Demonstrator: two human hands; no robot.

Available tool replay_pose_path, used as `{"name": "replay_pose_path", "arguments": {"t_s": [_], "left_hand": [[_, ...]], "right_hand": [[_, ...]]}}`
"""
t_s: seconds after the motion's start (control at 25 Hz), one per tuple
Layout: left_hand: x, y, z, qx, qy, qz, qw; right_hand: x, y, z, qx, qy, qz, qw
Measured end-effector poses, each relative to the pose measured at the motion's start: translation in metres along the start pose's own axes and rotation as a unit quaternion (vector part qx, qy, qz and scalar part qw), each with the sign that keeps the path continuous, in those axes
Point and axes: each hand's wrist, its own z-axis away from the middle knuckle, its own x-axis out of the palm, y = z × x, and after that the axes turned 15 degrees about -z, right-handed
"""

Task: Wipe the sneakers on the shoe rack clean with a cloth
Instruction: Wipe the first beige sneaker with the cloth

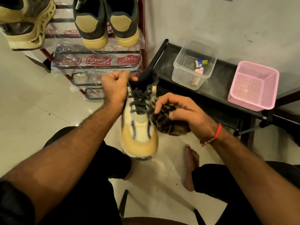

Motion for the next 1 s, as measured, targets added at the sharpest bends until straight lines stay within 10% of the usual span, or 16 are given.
{"name": "replay_pose_path", "arguments": {"t_s": [0.12,0.28,0.6,0.8,0.88,1.0], "left_hand": [[0.014,-0.006,0.013,0.157,0.025,-0.188,0.969],[0.021,0.0,0.031,0.231,0.052,-0.3,0.924],[0.005,0.006,0.019,0.446,-0.166,-0.493,0.728],[-0.023,0.009,0.006,0.432,-0.277,-0.62,0.594],[-0.032,0.016,0.001,0.404,-0.296,-0.617,0.607],[-0.044,0.03,0.005,0.363,-0.355,-0.448,0.736]], "right_hand": [[-0.002,0.0,-0.001,0.066,0.133,0.105,0.983],[0.028,0.022,-0.001,0.183,0.063,0.454,0.87],[-0.02,0.039,-0.003,-0.044,0.076,0.574,0.814],[-0.078,0.022,0.002,-0.161,0.032,0.58,0.798],[-0.086,0.017,0.004,-0.194,0.035,0.571,0.797],[-0.088,0.013,0.0,-0.215,0.069,0.569,0.791]]}}
